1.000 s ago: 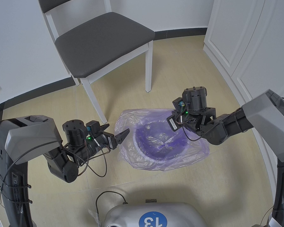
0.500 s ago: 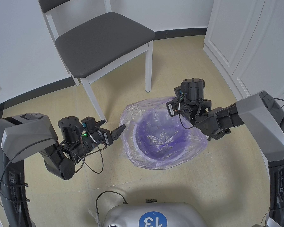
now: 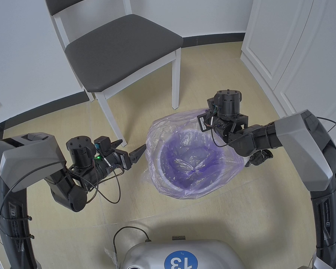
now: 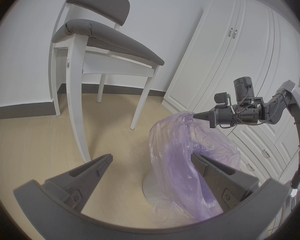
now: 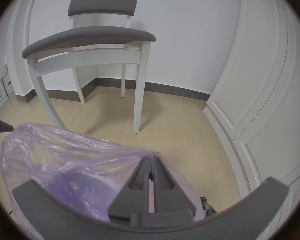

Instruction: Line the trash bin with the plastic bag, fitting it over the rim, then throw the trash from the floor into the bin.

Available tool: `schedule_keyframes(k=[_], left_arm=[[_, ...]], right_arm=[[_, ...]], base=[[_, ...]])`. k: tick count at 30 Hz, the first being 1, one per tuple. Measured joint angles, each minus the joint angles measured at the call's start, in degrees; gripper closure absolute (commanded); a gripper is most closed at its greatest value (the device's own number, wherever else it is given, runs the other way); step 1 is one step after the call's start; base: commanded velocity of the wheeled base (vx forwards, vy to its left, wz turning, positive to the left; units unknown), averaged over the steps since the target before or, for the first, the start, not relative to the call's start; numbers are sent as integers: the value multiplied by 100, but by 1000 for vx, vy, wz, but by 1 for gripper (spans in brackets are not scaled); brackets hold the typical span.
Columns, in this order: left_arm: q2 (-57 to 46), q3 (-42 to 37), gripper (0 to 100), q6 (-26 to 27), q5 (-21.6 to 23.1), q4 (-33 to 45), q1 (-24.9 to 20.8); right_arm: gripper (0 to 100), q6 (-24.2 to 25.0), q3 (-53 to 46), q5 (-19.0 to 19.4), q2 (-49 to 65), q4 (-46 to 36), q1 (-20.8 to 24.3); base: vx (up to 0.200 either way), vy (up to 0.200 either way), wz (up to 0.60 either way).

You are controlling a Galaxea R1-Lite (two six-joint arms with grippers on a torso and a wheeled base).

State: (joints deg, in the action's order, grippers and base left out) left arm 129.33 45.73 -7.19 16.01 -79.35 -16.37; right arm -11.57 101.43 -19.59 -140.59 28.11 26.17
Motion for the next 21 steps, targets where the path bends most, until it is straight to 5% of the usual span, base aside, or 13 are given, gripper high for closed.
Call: schedule_keyframes(k=[17, 18, 21], left_arm=[[5, 7, 0, 0, 0, 0, 6], [5, 7, 0, 0, 0, 0, 6], [5, 7, 0, 0, 0, 0, -2]], right_arm=[[100, 16, 852, 0, -483, -553, -118], [0, 20, 913, 0, -507, -571, -121], [0, 66, 1075, 0, -585, -628, -121]], base=[[0, 0, 0], [0, 0, 0], [0, 0, 0]])
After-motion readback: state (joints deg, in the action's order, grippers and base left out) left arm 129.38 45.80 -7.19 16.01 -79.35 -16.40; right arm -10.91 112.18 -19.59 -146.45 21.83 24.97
